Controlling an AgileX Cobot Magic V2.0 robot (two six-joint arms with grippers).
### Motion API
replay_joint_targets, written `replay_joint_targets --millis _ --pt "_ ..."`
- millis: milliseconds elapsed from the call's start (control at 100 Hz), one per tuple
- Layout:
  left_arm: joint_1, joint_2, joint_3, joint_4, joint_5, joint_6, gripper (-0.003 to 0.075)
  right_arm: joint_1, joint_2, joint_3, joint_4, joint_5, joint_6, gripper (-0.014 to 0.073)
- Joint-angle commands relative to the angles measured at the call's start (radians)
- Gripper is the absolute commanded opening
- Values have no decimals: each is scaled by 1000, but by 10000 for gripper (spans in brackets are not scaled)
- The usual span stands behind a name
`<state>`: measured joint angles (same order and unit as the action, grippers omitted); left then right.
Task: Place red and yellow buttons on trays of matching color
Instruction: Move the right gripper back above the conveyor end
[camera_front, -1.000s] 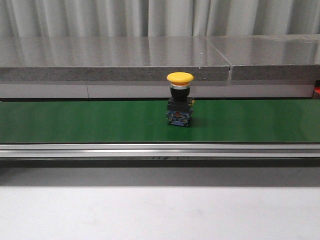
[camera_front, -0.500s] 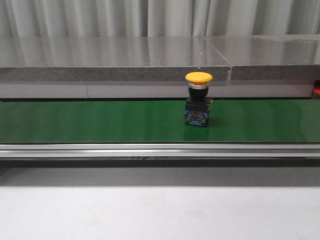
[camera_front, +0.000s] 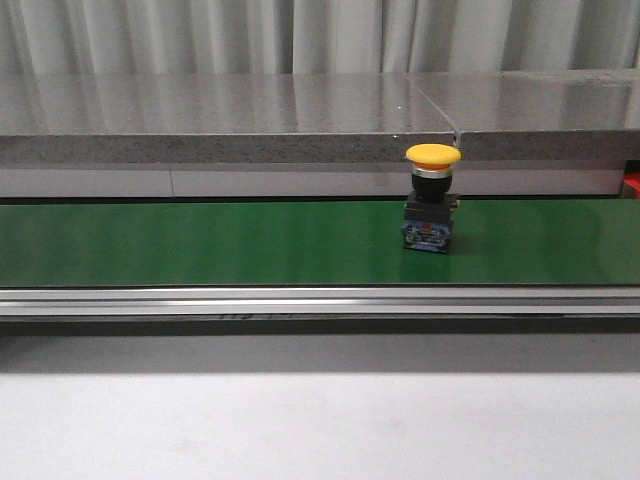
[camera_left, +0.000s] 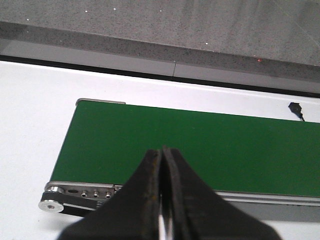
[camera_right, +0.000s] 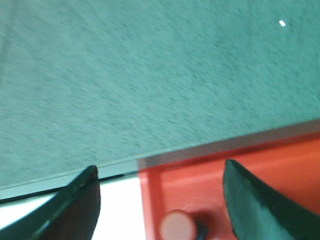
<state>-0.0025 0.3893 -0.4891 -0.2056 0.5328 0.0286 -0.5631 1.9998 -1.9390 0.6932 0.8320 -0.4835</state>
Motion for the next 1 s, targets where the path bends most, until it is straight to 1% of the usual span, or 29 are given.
replay_joint_targets --millis 0,270,390,530,660,800,990 --pt "-5 5 -24 -12 -72 -3 -19 4 -120 -32 70 4 -8 519" --pt "-5 5 -24 -12 -72 -3 -19 65 -268 -26 70 120 -22 519" --pt "-5 5 -24 -12 -72 -3 -19 116 -350 46 70 120 -52 519" --pt "-5 5 -24 -12 -72 -3 -19 167 -465 205 70 84 -81 519" --pt "-5 5 -24 -12 -72 -3 -19 197 -588 392 70 22 -120 519" --pt "-5 5 -24 -12 -72 -3 -19 205 -716 588 70 -30 -187 519" --pt "-5 5 -24 -12 -72 -3 -19 205 -839 806 70 -22 -270 519"
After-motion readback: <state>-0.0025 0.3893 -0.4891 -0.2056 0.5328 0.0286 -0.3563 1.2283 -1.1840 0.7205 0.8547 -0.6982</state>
